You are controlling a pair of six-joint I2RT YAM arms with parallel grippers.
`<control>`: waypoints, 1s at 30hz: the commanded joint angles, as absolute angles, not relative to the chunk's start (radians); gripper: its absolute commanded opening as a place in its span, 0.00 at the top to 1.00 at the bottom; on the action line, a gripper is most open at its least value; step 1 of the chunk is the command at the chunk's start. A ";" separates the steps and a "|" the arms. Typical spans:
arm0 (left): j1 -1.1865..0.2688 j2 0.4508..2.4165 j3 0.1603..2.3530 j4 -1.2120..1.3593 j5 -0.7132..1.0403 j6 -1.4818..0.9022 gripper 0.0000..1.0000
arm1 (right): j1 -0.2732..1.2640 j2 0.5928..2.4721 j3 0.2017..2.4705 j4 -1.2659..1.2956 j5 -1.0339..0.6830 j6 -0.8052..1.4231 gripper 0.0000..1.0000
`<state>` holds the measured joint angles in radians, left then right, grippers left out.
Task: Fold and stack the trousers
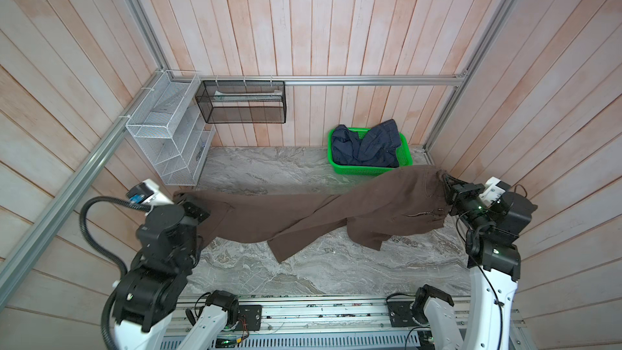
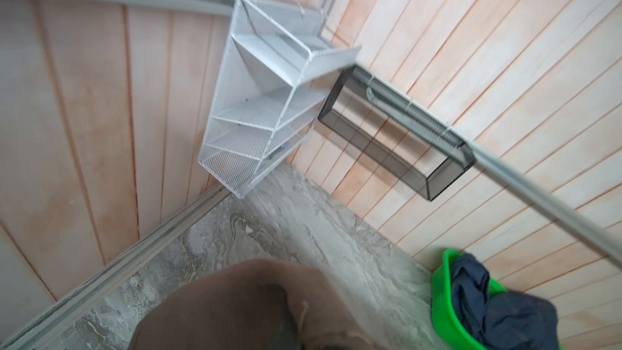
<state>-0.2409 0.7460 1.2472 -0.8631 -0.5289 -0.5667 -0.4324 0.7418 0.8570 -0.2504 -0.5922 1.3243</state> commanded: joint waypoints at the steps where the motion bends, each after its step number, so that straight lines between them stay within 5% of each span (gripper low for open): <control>1: -0.222 0.909 1.135 -0.844 -0.337 -0.532 1.00 | -0.444 0.769 0.814 -0.187 -0.576 1.327 1.00; 4: -0.176 1.023 1.059 -0.779 -0.208 -0.516 0.97 | -0.444 0.786 0.794 -0.185 -0.577 1.302 1.00; 7: -0.133 1.115 1.034 -0.737 -0.124 -0.501 0.59 | -0.442 0.799 0.774 -0.178 -0.575 1.289 1.00; 13: -0.125 1.114 1.063 -0.743 -0.096 -0.495 0.39 | -0.442 0.827 0.771 -0.169 -0.583 1.267 1.00; 30: -0.124 0.925 0.520 -0.400 0.123 -0.847 0.28 | -0.439 0.872 0.758 -0.132 -0.609 1.242 1.00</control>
